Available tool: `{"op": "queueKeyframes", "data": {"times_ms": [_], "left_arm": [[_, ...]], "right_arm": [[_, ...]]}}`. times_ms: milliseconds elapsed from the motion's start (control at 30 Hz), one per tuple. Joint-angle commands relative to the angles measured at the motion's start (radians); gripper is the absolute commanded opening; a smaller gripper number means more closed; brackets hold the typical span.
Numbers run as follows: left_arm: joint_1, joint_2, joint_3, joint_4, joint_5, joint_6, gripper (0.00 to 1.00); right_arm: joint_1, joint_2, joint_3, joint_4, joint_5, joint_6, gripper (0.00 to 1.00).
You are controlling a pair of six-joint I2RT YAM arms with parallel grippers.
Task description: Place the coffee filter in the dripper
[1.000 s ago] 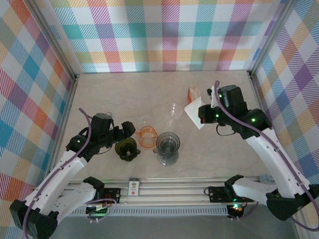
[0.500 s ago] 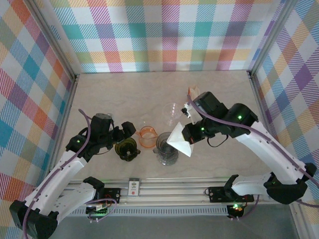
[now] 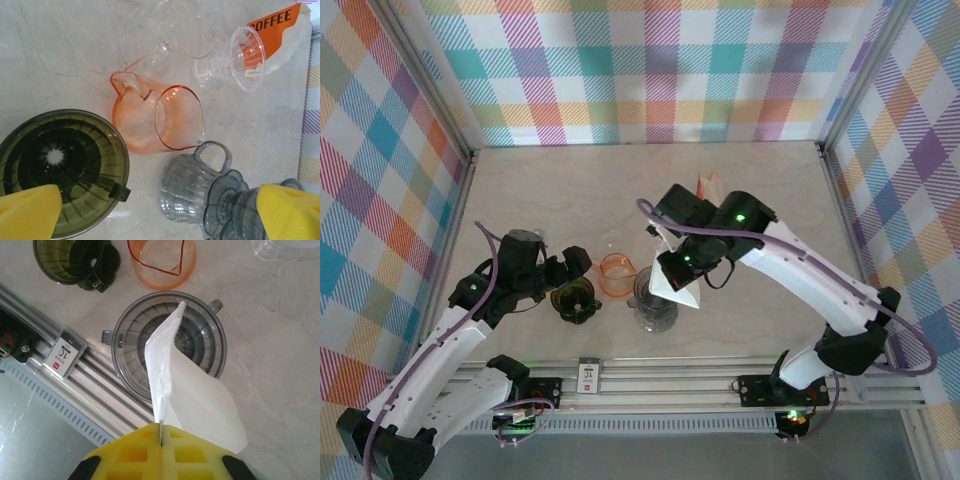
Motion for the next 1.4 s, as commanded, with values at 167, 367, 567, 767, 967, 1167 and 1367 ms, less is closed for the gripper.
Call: {"op": "queueKeyframes", "data": {"times_ms": [167,367,567,767,967,1167,1367], "left_arm": [[-0.006,-0.019,0.040,-0.026,0.027,0.021,1.00],[-0.006,-0.029,0.032,-0.029,0.024,0.026,1.00],[-0.006,-0.030,0.029,-0.028,0.025,0.026,1.00],[-0.006,-0.030,0.023,-0.022,0.030,0.020,1.00],[-0.006,-0.029,0.023,-0.008,0.043,0.010,1.00],[-0.006,-0.021,0.044,-0.005,0.059,0.011,1.00],[-0.008,-0.006,0.051,0.041,0.116,0.010,0.90]], "right_arm": [[0.064,0.134,0.098,-0.071,0.027,-0.058,0.00],[0.068,0.171,0.070,-0.026,0.000,-0.059,0.00],[0.067,0.176,-0.009,0.039,-0.012,-0.042,0.00],[0.067,0.156,-0.091,0.107,-0.021,-0.024,0.00],[0.065,0.146,-0.161,0.160,-0.021,-0.006,0.05],[0.065,0.106,-0.187,0.199,0.000,-0.002,0.21],[0.064,0.049,-0.194,0.218,0.016,-0.004,0.38]]}}
